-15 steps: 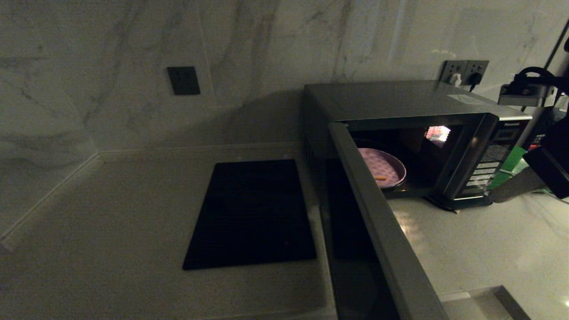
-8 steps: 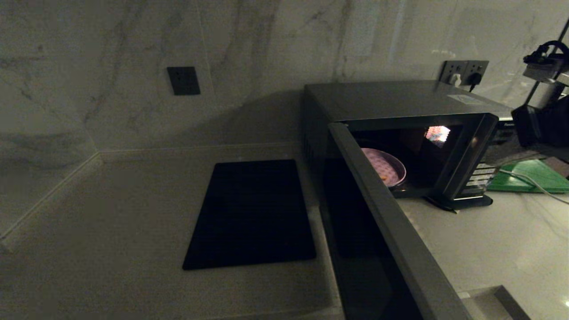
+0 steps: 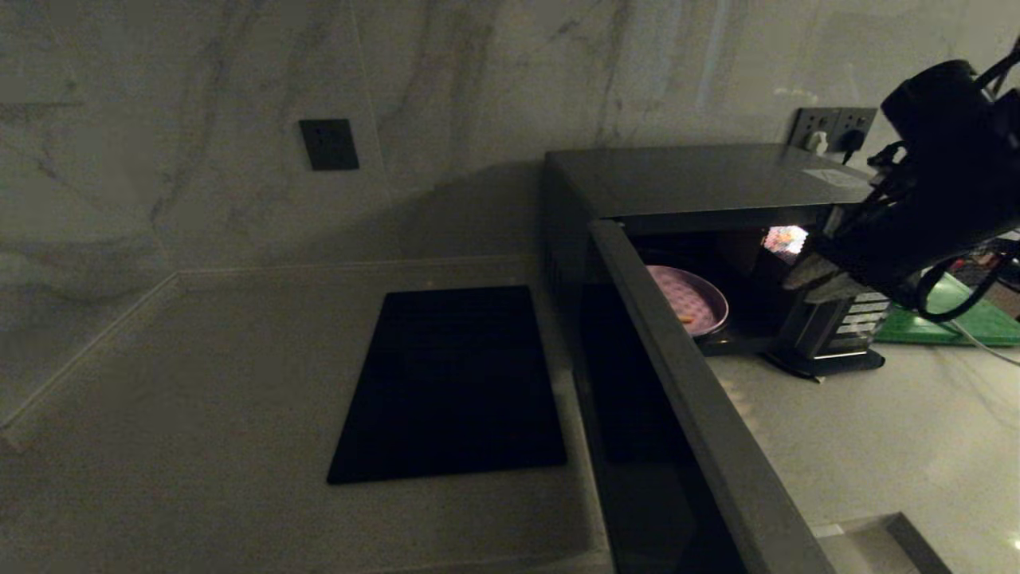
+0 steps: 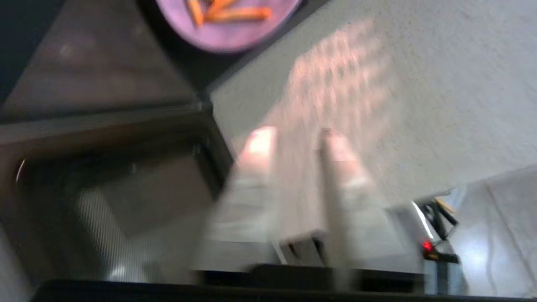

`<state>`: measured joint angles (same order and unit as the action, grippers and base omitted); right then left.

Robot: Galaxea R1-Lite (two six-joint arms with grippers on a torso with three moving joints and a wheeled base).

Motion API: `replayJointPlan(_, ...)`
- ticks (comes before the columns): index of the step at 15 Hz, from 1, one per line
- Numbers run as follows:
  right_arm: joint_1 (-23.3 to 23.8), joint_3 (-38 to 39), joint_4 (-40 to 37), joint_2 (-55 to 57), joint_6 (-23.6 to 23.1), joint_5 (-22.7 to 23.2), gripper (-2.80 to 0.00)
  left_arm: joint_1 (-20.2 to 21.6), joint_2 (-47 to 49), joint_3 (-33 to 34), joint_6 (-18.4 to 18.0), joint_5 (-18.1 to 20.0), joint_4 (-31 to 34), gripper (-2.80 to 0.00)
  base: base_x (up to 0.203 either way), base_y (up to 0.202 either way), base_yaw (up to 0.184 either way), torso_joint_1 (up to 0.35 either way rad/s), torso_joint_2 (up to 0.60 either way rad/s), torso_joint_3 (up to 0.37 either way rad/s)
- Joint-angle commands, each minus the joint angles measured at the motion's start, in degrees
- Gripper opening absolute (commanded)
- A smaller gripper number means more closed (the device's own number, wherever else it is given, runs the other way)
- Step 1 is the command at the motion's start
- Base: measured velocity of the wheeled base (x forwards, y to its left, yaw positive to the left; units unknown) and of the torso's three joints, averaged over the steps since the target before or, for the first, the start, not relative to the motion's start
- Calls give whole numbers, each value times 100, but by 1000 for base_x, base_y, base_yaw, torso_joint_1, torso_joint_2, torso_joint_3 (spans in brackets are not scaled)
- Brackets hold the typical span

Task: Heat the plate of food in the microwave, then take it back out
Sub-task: Take the plate out of the microwave

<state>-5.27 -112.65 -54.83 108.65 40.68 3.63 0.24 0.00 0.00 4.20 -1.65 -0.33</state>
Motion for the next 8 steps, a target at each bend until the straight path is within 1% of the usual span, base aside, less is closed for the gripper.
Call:
replayJointPlan(1, 57, -12, 379, 510, 42, 6, 0, 2, 9, 0, 2, -2, -2, -280, 0, 0, 0, 0, 0, 0)
replayJointPlan(2, 67, -6, 581, 613, 57, -5, 0, 2, 9, 0, 2, -2, -2, -280, 0, 0, 0, 0, 0, 0)
replayJointPlan(3, 74, 13, 859, 737, 195, -17, 0, 2, 9, 0, 2, -2, -2, -280, 0, 0, 0, 0, 0, 0)
replayJointPlan(4, 96, 22, 973, 835, 370, -36, 0, 2, 9, 0, 2, -2, -2, -280, 0, 0, 0, 0, 0, 0)
replayJointPlan(7, 251, 36, 1100, 1246, 738, -98, 0, 2, 9, 0, 2, -2, -2, -280, 0, 0, 0, 0, 0, 0)
replayJointPlan(8, 290, 87, 1107, 1340, 931, -94, 0, 2, 9, 0, 2, -2, -2, -280, 0, 0, 0, 0, 0, 0)
